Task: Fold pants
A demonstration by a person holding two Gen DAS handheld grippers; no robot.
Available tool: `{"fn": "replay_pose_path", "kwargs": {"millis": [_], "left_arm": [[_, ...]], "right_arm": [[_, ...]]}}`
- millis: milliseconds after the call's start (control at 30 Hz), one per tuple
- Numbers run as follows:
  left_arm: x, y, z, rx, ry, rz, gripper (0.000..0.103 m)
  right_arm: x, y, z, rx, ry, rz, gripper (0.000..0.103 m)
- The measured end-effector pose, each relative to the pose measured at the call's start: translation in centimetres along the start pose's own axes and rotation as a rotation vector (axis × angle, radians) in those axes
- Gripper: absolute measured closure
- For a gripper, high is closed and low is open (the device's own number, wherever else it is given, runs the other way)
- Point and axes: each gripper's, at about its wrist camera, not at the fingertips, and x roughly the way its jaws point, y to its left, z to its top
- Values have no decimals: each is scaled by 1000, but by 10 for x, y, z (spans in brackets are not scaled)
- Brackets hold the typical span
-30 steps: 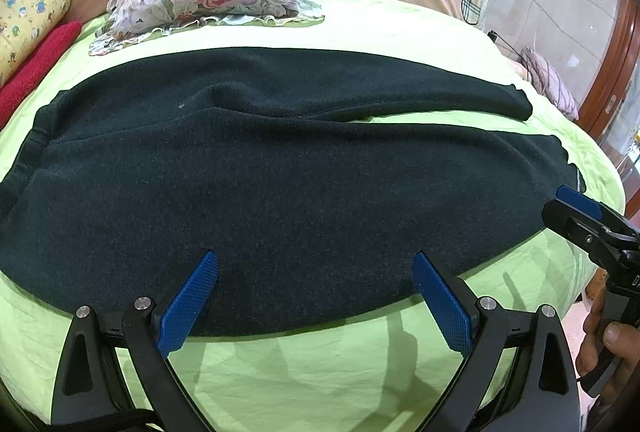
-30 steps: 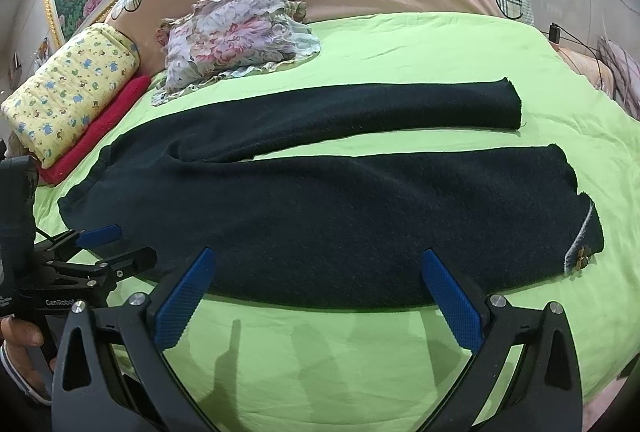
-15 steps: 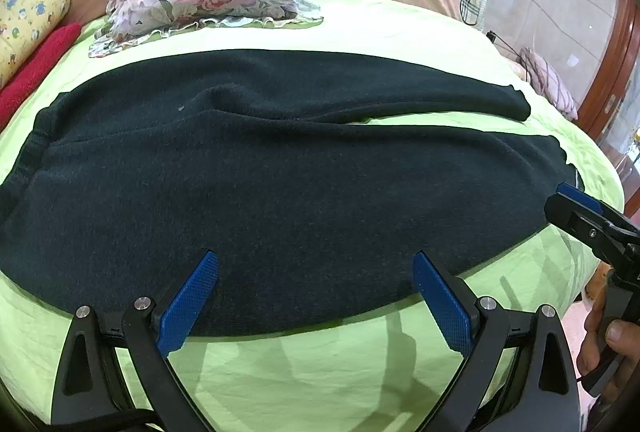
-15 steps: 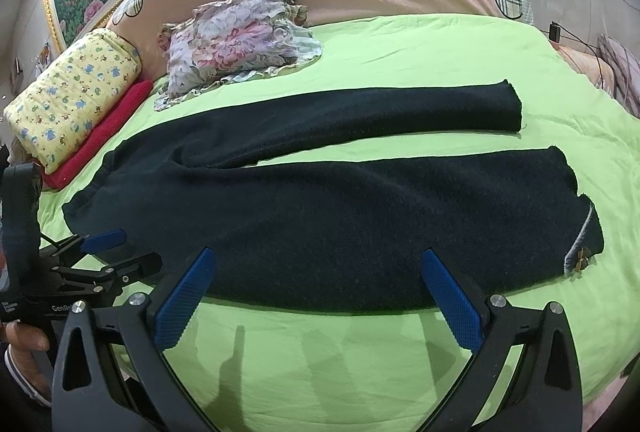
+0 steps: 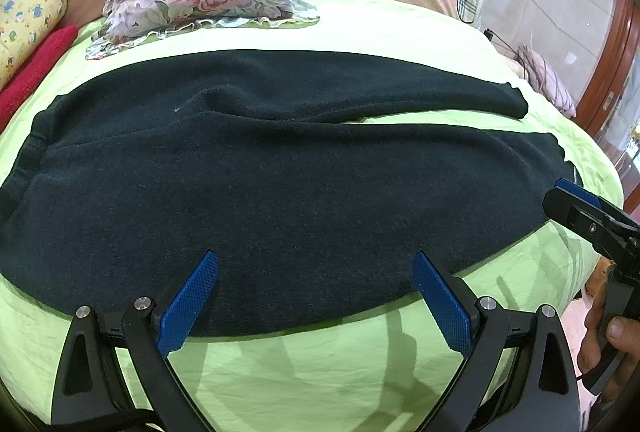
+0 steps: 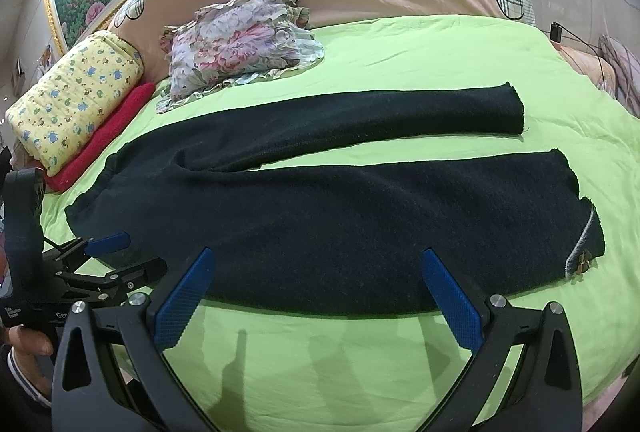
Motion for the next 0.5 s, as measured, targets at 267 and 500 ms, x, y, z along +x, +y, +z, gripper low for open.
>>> {"fn": "replay_pose_path", "kwargs": {"millis": [267, 500], "left_arm": [[2, -1, 0, 2, 6, -2, 4], [4, 0, 2, 4, 12, -5, 4]], "right_arm": [[-2, -1, 4, 3, -6, 4, 0], [-1, -2, 4, 7, -2, 6, 0]]}}
